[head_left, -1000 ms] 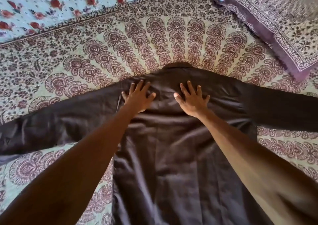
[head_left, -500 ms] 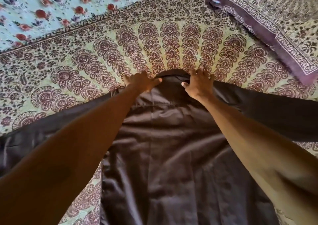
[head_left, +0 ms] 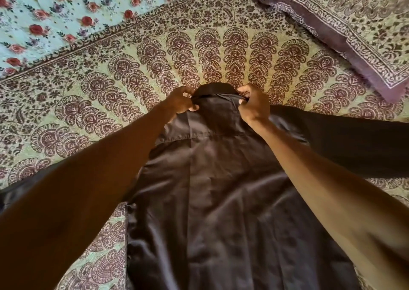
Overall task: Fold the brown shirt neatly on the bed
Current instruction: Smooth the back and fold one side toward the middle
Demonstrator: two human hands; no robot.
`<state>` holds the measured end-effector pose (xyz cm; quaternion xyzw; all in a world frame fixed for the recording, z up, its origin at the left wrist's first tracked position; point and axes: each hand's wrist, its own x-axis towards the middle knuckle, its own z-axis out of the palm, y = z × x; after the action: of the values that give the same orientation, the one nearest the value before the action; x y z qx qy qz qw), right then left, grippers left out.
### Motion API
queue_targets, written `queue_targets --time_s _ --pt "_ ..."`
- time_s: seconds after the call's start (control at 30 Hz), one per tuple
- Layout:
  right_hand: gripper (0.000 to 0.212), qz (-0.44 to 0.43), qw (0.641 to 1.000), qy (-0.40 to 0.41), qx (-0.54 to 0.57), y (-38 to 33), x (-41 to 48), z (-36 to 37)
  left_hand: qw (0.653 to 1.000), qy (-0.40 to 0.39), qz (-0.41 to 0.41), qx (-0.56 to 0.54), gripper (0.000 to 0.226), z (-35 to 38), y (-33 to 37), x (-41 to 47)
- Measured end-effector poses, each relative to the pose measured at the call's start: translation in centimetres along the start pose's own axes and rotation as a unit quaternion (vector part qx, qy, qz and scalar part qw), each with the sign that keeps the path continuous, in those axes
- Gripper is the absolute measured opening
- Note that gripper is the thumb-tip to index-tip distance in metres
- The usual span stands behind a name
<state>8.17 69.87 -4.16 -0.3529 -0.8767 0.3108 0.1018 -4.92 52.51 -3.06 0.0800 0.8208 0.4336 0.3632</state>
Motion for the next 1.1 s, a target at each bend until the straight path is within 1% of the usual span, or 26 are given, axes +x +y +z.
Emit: queue_targets --time_s 0.07,0.13,0.17,0.23,0.3,0.37,0.43,0.5,0.53,0.6,0.63,0.67,0.7,0.73,0.77,0.8,0.87,0.9,0.97,1.0,1.1 --pt "0.042 0.006 0.998 -0.039 -0.045 0.4 0.1 0.2 0.997 0.013 -0.012 -0.071 0.05 0.0 -1.0 0.0" --pt "0.044 -0.006 0.987 -0.083 -0.14 1.0 0.0 0.2 0.997 0.008 -0.001 -0.075 0.055 0.2 -1.6 -0.3" --pt "0.045 -0.022 0.976 -0.092 -0.197 1.3 0.0 0.1 0.999 0.002 0.011 -0.046 0.058 0.2 -1.7 -0.5" --pt "0.049 -0.054 0.955 -0.087 -0.277 2.1 0.1 -0.4 0.996 0.004 0.052 0.078 0.059 -0.1 -1.9 -0.6" --pt "0.052 -0.06 0.946 -0.073 -0.312 2.9 0.6 -1.2 0.974 0.009 0.084 0.208 0.056 -0.9 -2.3 -0.5" --pt "0.05 -0.051 0.945 -0.064 -0.317 3.7 1.2 -1.9 0.962 0.027 0.094 0.254 0.045 -1.6 -2.8 -0.6" --pt "0.04 -0.045 0.947 -0.05 -0.313 4.3 1.5 -2.3 0.953 0.062 0.119 0.273 0.033 -1.9 -3.5 -0.5" --pt "0.03 -0.053 0.943 -0.031 -0.327 4.7 1.5 -2.4 0.934 0.105 0.135 0.313 0.027 -1.6 -4.1 -0.8" --pt "0.033 -0.053 0.94 -0.018 -0.336 4.8 1.3 -2.4 0.921 0.145 0.14 0.333 0.029 -1.3 -4.5 -1.1" --pt "0.044 -0.046 0.943 0.019 -0.33 4.8 0.0 -2.5 0.887 0.253 0.158 0.354 0.036 -0.5 -5.1 -3.2" --pt "0.043 -0.051 0.947 0.055 -0.314 4.6 -1.2 -2.6 0.869 0.303 0.167 0.353 0.036 0.1 -5.3 -4.7" --pt "0.038 -0.061 0.951 0.091 -0.29 4.4 -2.6 -2.4 0.86 0.331 0.173 0.349 0.033 0.9 -5.9 -6.4" --pt "0.032 -0.07 0.956 0.114 -0.262 4.2 -4.5 -2.0 0.862 0.332 0.173 0.342 0.031 1.9 -6.6 -8.2" --pt "0.029 -0.075 0.962 0.115 -0.234 4.0 -6.4 -1.4 0.871 0.312 0.174 0.337 0.031 3.0 -7.7 -9.8" --pt "0.032 -0.077 0.969 0.091 -0.218 3.9 -8.3 -0.6 0.882 0.274 0.174 0.341 0.035 3.9 -9.0 -11.2" --pt "0.04 -0.077 0.973 0.047 -0.211 4.0 -10.1 0.2 0.888 0.233 0.172 0.357 0.041 4.6 -10.4 -12.3" --pt "0.058 -0.075 0.97 -0.039 -0.227 5.2 -12.6 1.8 0.88 0.176 0.173 0.405 0.055 4.9 -13.0 -12.7" --pt "0.064 -0.081 0.966 -0.06 -0.239 5.9 -13.2 2.4 0.875 0.16 0.173 0.424 0.059 4.6 -14.0 -12.3" --pt "0.069 -0.086 0.962 -0.075 -0.249 6.7 -13.2 2.7 0.869 0.149 0.167 0.441 0.064 3.8 -14.8 -11.6" --pt "0.069 -0.086 0.961 -0.082 -0.248 6.8 -13.1 2.6 0.87 0.156 0.154 0.441 0.064 3.6 -15.0 -11.7" --pt "0.07 -0.081 0.96 -0.089 -0.253 6.5 -13.6 1.9 0.876 0.206 0.107 0.423 0.057 4.6 -16.0 -15.0"
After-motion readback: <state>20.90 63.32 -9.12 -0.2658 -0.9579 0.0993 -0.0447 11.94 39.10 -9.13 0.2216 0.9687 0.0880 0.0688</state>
